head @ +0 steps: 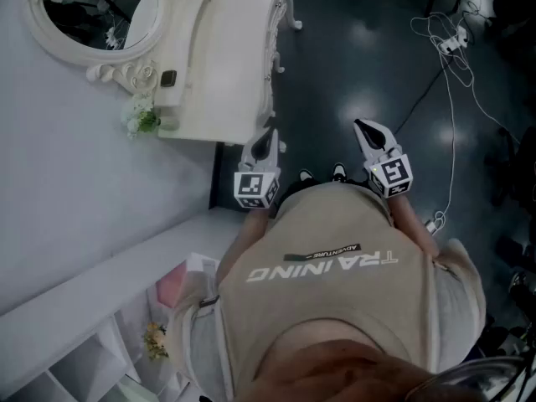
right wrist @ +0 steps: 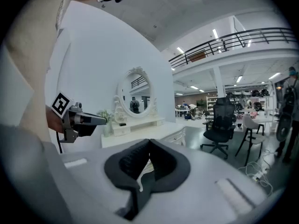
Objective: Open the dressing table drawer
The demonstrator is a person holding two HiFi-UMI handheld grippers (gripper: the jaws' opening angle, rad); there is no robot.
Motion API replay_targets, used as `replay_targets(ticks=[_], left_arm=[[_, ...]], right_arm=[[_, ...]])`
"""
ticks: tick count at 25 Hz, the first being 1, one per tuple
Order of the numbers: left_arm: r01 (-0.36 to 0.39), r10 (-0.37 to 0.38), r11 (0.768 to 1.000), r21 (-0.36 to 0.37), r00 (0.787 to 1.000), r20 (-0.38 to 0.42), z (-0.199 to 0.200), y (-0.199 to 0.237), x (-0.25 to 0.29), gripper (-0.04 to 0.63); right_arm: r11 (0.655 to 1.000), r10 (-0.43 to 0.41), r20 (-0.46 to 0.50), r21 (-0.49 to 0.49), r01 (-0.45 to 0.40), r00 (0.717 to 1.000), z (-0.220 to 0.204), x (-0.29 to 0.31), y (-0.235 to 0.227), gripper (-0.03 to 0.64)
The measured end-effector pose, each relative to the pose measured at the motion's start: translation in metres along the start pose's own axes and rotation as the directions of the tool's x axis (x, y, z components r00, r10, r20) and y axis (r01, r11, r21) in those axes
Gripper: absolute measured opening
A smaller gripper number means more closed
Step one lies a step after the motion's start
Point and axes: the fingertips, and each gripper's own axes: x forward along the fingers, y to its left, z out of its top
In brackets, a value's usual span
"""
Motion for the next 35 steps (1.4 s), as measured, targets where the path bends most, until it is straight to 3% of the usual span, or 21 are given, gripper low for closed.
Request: replay_targets(ticks=[8, 13, 24, 29, 35], left_arm=[[-0.018, 0.018, 1.000, -0.002, 1.000, -0.006, -0.001, 0.019, -0.015, 0.008], [-0.020, 0.020, 1.000, -0.002, 1.000, 0.018, 0.012, 0.041, -0.003, 0.008], [0.045, -0.046, 0.998, -0.047, 0.999, -0.020, -0.028, 0.058, 0.027, 0.008], [-0.013, 0.010, 0.998, -0.068, 0.999, -0.038, -0.020, 0.077, 0.047, 0.008], [-0.098, 0.096, 0.994, -0.039, 0.994, -0.051, 0.009, 0.092, 0.107, 0.008]], right_arm=[[0.997, -0.039, -0.048, 0.067, 0.042, 0.998, -0.014, 0.001, 0.015, 0.003], [0.999, -0.024, -0.019, 0.033, 0.025, 1.000, 0.007, 0.029, 0.018, 0.003], [1.000, 0.018, -0.067, -0.006, -0.019, 0.998, -0.006, 0.057, 0.040, 0.003], [0.997, 0.072, -0.032, 0.002, -0.072, 0.997, 0.010, 0.094, 0.016, 0.003], [0.975, 0.222, -0.012, -0.006, -0.222, 0.975, 0.025, 0.149, -0.034, 0.003]])
